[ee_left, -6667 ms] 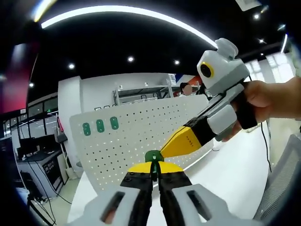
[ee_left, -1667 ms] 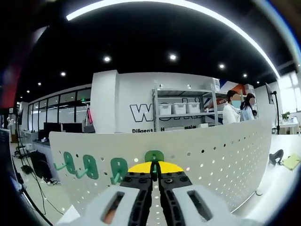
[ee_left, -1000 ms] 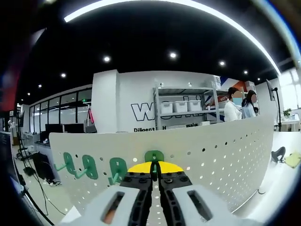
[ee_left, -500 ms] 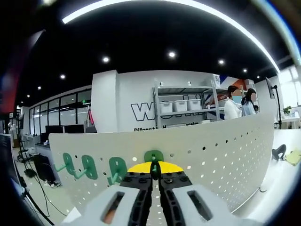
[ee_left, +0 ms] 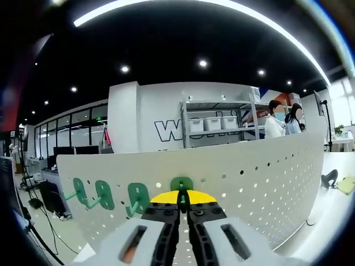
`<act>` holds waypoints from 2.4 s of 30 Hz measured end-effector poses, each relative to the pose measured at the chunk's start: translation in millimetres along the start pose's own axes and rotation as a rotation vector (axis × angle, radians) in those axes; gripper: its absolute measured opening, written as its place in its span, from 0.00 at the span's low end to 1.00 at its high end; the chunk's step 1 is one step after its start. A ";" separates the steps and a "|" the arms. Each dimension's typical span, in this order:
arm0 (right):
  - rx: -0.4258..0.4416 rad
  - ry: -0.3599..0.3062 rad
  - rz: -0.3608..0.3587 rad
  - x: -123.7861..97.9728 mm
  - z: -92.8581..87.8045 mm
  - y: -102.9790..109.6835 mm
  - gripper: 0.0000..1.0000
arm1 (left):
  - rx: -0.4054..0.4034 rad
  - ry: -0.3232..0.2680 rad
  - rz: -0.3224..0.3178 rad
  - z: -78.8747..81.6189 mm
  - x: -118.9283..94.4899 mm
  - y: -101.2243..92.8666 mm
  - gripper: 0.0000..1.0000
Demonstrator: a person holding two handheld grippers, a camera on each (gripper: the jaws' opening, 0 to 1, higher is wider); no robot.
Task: Insert the hook assembly into the mounting plate slot until the hook locks in place.
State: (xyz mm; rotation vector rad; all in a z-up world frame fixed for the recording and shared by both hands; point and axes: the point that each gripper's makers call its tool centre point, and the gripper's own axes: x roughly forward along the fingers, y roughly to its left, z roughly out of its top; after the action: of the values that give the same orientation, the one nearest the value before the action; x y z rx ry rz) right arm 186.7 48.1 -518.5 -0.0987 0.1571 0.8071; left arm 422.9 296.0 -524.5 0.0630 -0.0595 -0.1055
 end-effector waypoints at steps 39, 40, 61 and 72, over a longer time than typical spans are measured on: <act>0.003 0.000 0.005 3.4 -3.0 -0.7 0.77 | 0.212 0.028 0.004 0.5 -0.1 -3.5 0.03; 0.003 -0.001 0.006 3.5 -3.0 -0.5 0.76 | 0.208 0.026 0.003 0.4 0.3 -3.6 0.03; 0.000 -0.004 0.003 2.8 -2.3 -2.0 0.76 | 0.002 0.002 -0.004 -2.0 1.9 0.2 0.04; -0.003 -0.002 -0.003 -0.1 -1.8 -1.9 0.76 | 0.042 0.011 -0.023 -2.7 1.1 -5.9 0.09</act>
State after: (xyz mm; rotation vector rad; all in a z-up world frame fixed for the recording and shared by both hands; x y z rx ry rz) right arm 187.8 46.5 -520.2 -0.1004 0.1535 0.8045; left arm 423.6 290.2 -527.6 0.1058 -0.0497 -0.1267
